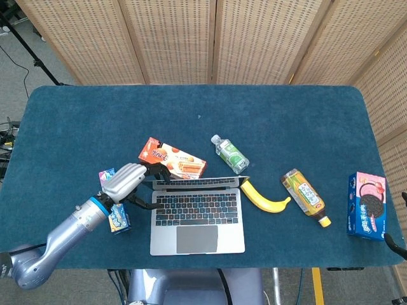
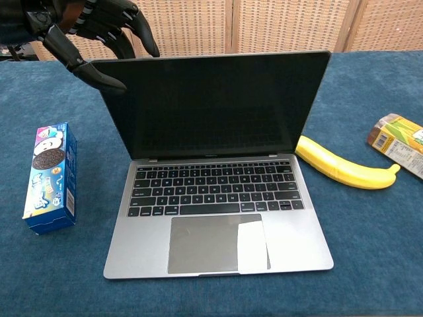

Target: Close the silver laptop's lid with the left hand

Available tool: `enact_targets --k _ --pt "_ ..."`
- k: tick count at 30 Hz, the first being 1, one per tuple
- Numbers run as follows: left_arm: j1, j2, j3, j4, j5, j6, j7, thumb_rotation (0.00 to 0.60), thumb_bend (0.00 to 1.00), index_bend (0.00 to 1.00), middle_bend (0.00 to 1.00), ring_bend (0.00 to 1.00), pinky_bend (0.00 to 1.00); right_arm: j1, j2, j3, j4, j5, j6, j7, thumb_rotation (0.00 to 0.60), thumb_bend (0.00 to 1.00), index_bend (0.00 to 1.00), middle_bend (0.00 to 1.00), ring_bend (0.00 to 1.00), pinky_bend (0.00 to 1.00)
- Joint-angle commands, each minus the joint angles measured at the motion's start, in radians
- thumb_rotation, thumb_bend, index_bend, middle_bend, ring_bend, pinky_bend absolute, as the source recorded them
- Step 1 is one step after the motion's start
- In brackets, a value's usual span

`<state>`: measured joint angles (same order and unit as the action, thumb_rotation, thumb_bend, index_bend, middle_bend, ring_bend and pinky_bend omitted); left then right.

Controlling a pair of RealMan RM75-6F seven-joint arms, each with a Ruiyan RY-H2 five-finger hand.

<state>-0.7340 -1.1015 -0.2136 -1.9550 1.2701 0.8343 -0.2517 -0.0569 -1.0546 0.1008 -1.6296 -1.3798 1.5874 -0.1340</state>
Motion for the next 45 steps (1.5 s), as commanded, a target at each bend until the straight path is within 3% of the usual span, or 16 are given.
enact_targets --k 1,9,45 --pt "0.007 -0.006 0.011 -0.006 0.013 0.007 -0.005 0.600 0.14 0.43 0.35 0.39 0.29 -0.008 0.003 -0.003 -0.005 -0.001 0.011 -0.007 0.600 0.24 0.06 0.00 0.00 0.00" --pt "0.016 -0.018 0.033 -0.020 0.036 0.016 -0.003 0.600 0.14 0.43 0.35 0.39 0.29 -0.029 0.012 -0.005 -0.022 -0.007 0.043 -0.011 0.600 0.24 0.06 0.00 0.00 0.00" --pt "0.117 -0.072 0.187 -0.096 0.188 0.107 0.023 0.600 0.14 0.43 0.35 0.39 0.30 -0.009 -0.004 0.031 0.026 0.096 -0.039 0.015 0.600 0.24 0.06 0.00 0.00 0.00"
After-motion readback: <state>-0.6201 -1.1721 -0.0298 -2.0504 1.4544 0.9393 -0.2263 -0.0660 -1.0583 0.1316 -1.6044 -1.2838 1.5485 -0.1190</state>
